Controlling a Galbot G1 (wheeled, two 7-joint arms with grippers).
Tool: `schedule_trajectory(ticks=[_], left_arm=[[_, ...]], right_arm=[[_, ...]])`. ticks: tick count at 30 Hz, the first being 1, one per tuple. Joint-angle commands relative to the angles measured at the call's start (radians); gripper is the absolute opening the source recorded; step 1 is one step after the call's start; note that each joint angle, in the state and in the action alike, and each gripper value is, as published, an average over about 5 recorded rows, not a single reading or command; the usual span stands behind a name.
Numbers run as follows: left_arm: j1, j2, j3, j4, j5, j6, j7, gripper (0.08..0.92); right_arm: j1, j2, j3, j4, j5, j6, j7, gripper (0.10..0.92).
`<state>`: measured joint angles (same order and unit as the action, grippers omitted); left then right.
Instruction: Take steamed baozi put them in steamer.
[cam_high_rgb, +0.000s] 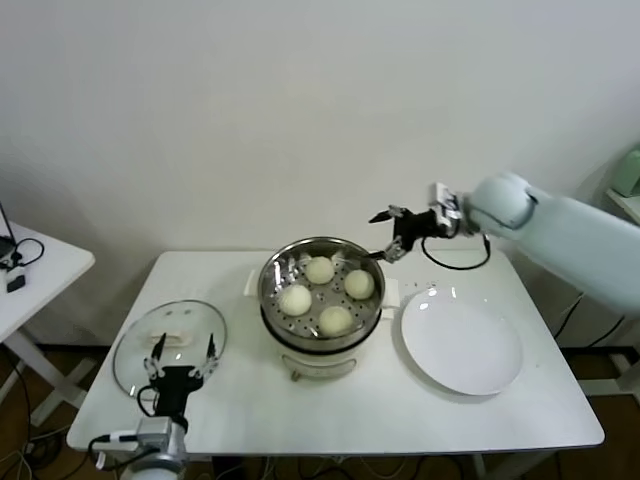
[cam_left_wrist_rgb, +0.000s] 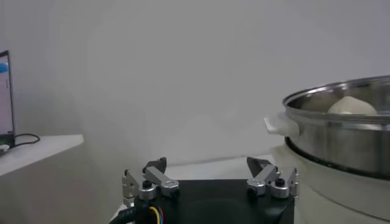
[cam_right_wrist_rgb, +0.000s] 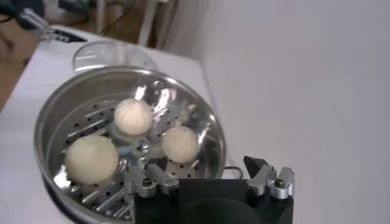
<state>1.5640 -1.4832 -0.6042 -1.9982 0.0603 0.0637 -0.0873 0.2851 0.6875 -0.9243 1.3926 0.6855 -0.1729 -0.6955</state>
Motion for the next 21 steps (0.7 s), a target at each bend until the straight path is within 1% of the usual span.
schedule_trajectory(ticks=[1, 5, 11, 15, 21], left_arm=[[0.012, 0.009, -0.011, -0.013, -0.011, -0.05, 0.032, 0.823], [0.013, 0.029, -0.007, -0.032, -0.006, -0.048, 0.039, 0.823], [0.011, 0.049, -0.005, -0.047, -0.004, -0.044, 0.039, 0.823], [0.011, 0.052, -0.007, -0.048, -0.007, -0.043, 0.04, 0.823], [0.009, 0.051, -0.01, -0.052, -0.013, -0.04, 0.044, 0.823]], right_arm=[[-0.803, -0.191, 0.874, 0.185, -0.132, 0.106, 0.205, 0.823], [-1.07, -0.112, 1.158, 0.231, -0.17, 0.14, 0.244, 0.823], [-1.381, 0.1, 1.448, 0.285, -0.262, 0.232, 0.316, 0.823], [-1.51, 0.222, 1.542, 0.326, -0.303, 0.268, 0.331, 0.823], [-1.65, 0.364, 1.618, 0.384, -0.34, 0.301, 0.341, 0.823]])
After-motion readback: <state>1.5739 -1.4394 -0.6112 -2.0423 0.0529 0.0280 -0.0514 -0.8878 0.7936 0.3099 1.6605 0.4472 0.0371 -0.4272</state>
